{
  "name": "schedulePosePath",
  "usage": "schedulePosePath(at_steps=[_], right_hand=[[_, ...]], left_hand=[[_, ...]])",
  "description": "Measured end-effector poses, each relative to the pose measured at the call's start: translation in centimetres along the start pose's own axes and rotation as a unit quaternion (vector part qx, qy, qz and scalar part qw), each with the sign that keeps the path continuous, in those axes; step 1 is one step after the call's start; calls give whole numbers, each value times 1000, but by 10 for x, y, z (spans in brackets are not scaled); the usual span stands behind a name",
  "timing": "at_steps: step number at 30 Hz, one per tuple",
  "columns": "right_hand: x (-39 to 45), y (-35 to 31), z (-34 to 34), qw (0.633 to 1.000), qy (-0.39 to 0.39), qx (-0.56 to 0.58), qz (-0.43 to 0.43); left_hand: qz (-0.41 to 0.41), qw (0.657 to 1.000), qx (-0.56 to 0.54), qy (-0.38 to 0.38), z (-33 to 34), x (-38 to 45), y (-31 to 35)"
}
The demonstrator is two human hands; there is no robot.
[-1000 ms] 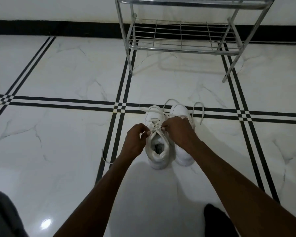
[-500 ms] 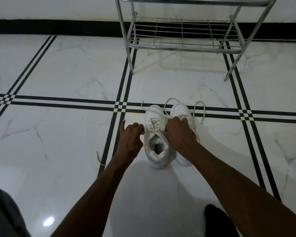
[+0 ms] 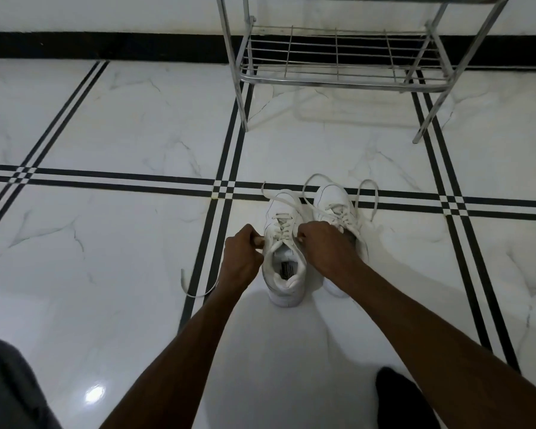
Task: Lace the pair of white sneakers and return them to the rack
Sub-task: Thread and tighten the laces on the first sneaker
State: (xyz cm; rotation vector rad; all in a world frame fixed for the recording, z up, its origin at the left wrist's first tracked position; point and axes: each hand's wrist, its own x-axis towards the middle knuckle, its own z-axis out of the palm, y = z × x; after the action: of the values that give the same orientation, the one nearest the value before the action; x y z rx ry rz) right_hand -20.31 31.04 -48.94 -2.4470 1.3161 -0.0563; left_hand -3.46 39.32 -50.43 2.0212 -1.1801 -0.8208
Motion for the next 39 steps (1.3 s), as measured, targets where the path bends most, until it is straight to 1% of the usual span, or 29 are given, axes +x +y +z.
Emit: schedulePosePath(at_steps=[3, 6, 9, 12, 13, 14, 16, 17, 18, 20, 21, 22, 24, 25, 26, 28, 31, 37, 39], right_hand=[[-4, -2, 7, 1000, -5, -13, -6], [-2, 0, 14, 1000, -18, -15, 7], [3, 1, 4, 997, -67, 21, 34], [7, 2, -12, 992, -115, 46, 33], [8, 2, -18, 989, -118, 77, 47], [10, 4, -21, 982, -119, 127, 71], [18, 6, -25, 959, -106, 231, 123], [22, 6, -26, 941, -91, 291, 146], [25, 4, -26, 915, -72, 360, 169], [27, -1, -27, 847, -41, 494, 194], [27, -2, -27, 817, -36, 542, 194], [26, -2, -26, 792, -36, 579, 190], [23, -3, -22, 765, -35, 619, 175], [23, -3, -18, 765, -31, 623, 163], [23, -2, -14, 774, -25, 615, 149], [23, 1, -8, 793, -19, 596, 127], [22, 1, -5, 808, -30, 577, 118], [23, 1, -6, 843, -63, 525, 100], [23, 0, -9, 851, -56, 513, 98]], left_hand=[[-4, 1000, 5, 11, 1, 0, -7], [-10, 1000, 0, 9, 0, 2, -8], [-13, 999, -5, -37, -8, 6, -11], [-13, 996, 11, -93, -26, 13, -10], [-14, 995, 3, -103, -32, 16, -8], [-22, 993, -28, -109, -37, 19, -5], [-43, 982, -146, -107, -42, 24, 4], [-49, 974, -200, -98, -40, 27, 9], [-54, 966, -236, -88, -37, 29, 14], [-60, 956, -275, -81, -28, 32, 24], [-61, 950, -293, -84, -24, 32, 28], [-61, 944, -311, -88, -22, 31, 29], [-69, 935, -337, -88, -19, 31, 29], [-72, 933, -341, -89, -18, 31, 28], [-70, 935, -337, -92, -16, 31, 28], [-58, 943, -314, -94, -13, 29, 29], [-44, 956, -272, -99, -12, 25, 32], [31, 975, -193, -101, -15, 21, 38], [50, 978, -172, -106, -15, 22, 37]])
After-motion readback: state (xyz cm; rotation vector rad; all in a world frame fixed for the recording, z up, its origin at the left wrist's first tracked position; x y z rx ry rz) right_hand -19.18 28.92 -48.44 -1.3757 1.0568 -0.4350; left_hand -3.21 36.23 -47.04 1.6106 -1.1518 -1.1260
